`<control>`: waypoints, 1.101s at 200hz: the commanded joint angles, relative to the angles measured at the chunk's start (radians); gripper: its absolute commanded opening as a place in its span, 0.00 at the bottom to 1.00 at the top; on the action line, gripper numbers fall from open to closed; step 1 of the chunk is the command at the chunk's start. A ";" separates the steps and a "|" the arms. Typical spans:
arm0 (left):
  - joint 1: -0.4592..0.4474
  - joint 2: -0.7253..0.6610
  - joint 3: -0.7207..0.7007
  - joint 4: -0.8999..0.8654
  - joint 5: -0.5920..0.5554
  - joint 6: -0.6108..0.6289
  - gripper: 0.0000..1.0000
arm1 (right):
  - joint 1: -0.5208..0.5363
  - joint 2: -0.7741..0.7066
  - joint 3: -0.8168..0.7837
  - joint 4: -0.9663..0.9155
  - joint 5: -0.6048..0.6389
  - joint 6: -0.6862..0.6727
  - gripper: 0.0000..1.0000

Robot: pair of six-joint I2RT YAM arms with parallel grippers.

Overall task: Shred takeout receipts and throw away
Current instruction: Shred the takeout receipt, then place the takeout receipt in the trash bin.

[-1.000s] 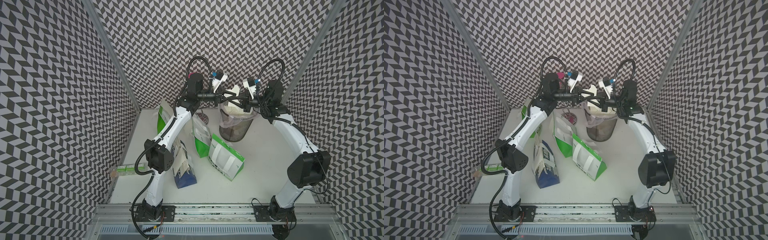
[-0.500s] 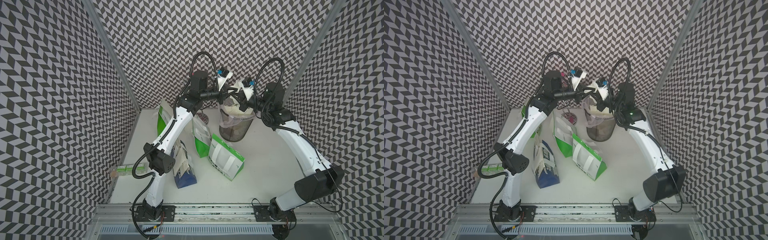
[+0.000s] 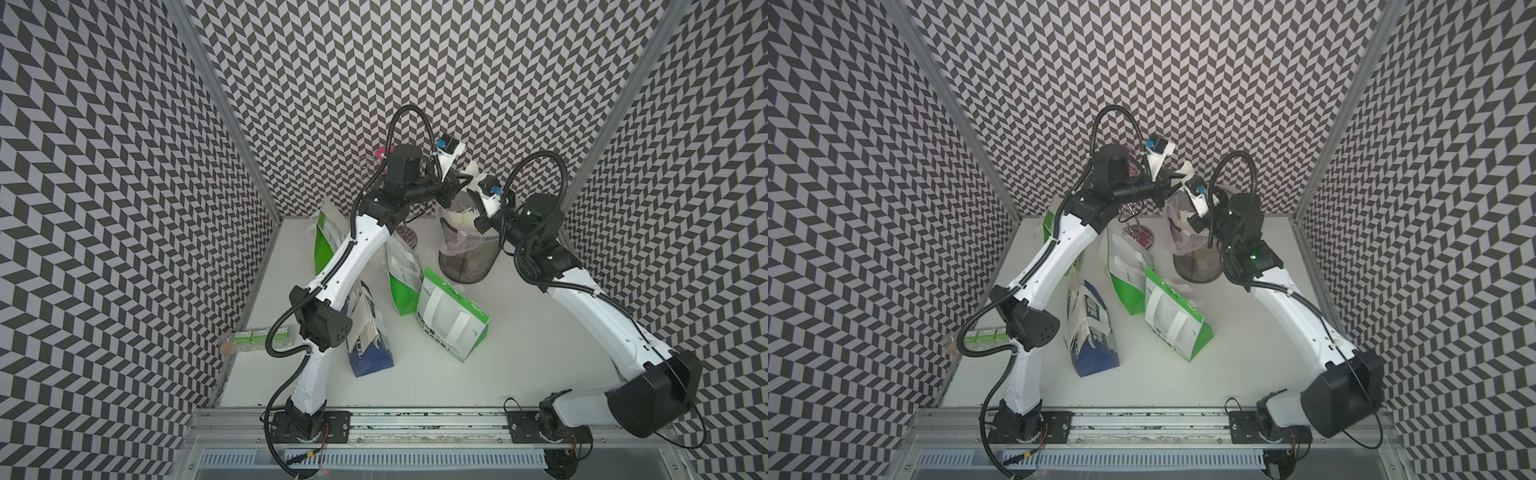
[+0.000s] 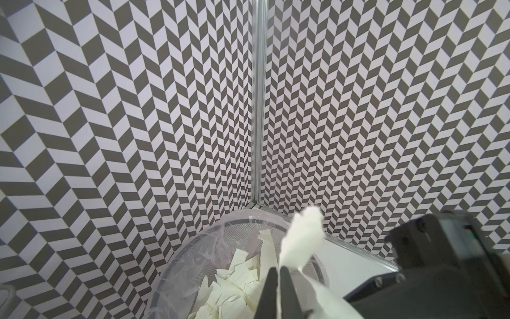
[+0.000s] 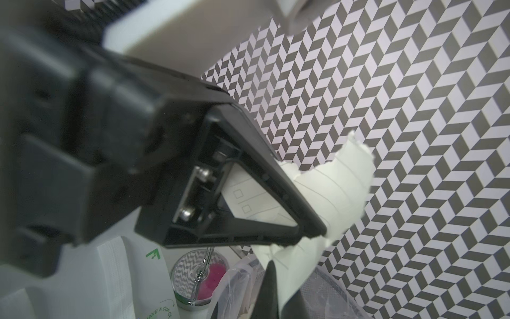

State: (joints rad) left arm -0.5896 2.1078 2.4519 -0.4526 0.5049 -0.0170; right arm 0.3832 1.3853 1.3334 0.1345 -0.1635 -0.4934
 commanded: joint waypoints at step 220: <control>0.024 0.233 -0.028 0.226 0.078 -0.114 0.26 | -0.297 0.339 0.347 -0.310 -0.427 0.308 0.43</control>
State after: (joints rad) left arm -0.5537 2.3318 2.4207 -0.2775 0.5652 -0.1333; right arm 0.0875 1.7195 1.6337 -0.1623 -0.5617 -0.2070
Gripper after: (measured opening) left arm 0.210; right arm 0.359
